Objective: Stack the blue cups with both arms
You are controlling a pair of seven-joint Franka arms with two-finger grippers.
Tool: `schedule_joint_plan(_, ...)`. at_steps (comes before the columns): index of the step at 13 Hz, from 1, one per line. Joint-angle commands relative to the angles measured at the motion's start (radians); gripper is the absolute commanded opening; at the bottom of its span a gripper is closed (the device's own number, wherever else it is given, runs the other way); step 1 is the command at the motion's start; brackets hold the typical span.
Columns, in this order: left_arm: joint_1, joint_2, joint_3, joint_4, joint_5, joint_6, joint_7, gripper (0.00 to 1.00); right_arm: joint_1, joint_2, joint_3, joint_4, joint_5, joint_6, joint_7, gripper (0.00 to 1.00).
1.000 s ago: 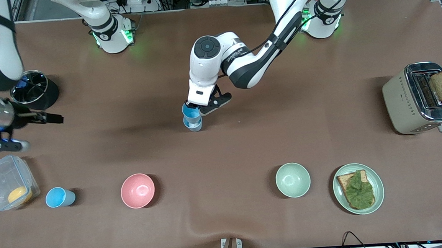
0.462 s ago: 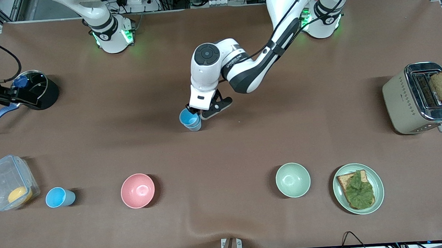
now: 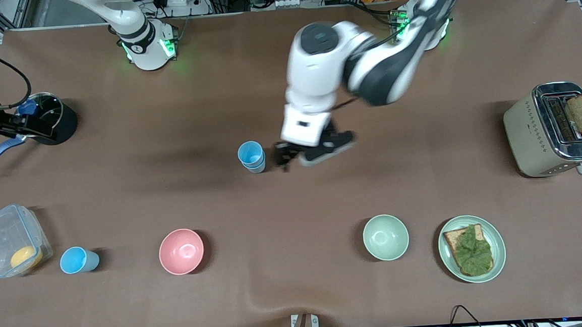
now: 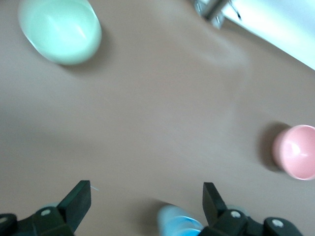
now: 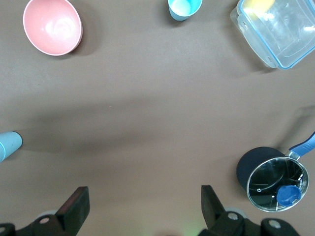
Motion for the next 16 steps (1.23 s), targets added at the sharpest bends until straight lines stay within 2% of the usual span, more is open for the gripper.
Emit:
schedule_joint_plan(1,0.121,-0.128,-0.007,-0.051,-0.006,-0.168,0.283,1.00,-0.022,-0.010,0.021,0.003,-0.014,-0.011,-0.002,1.00)
schedule_joint_plan(3,0.251,-0.191,-0.007,-0.065,-0.112,-0.265,0.437,1.00,-0.022,-0.009,0.023,0.003,-0.012,-0.011,-0.003,1.00)
schedule_joint_plan(6,0.360,-0.317,-0.007,-0.148,-0.126,-0.302,0.694,1.00,-0.020,-0.009,0.023,0.004,-0.011,-0.011,-0.003,1.00)
schedule_joint_plan(8,0.393,-0.368,0.007,-0.204,-0.146,-0.307,0.814,1.00,-0.022,-0.009,0.021,0.004,-0.012,-0.012,-0.005,1.00)
schedule_joint_plan(9,0.420,-0.391,0.025,-0.217,-0.213,-0.307,0.895,1.00,-0.022,-0.009,0.021,0.004,-0.011,-0.013,-0.005,1.00)
schedule_joint_plan(10,0.422,-0.405,0.080,-0.223,-0.260,-0.311,0.964,1.00,-0.022,-0.009,0.021,0.004,-0.011,-0.016,-0.003,1.00)
schedule_joint_plan(13,0.422,-0.422,0.143,-0.212,-0.259,-0.368,1.017,1.00,-0.022,-0.009,0.021,0.004,-0.011,-0.017,-0.003,1.00)
schedule_joint_plan(16,0.425,-0.437,0.158,-0.200,-0.256,-0.379,1.033,1.00,-0.022,-0.009,0.021,0.004,-0.011,-0.022,-0.003,1.00)
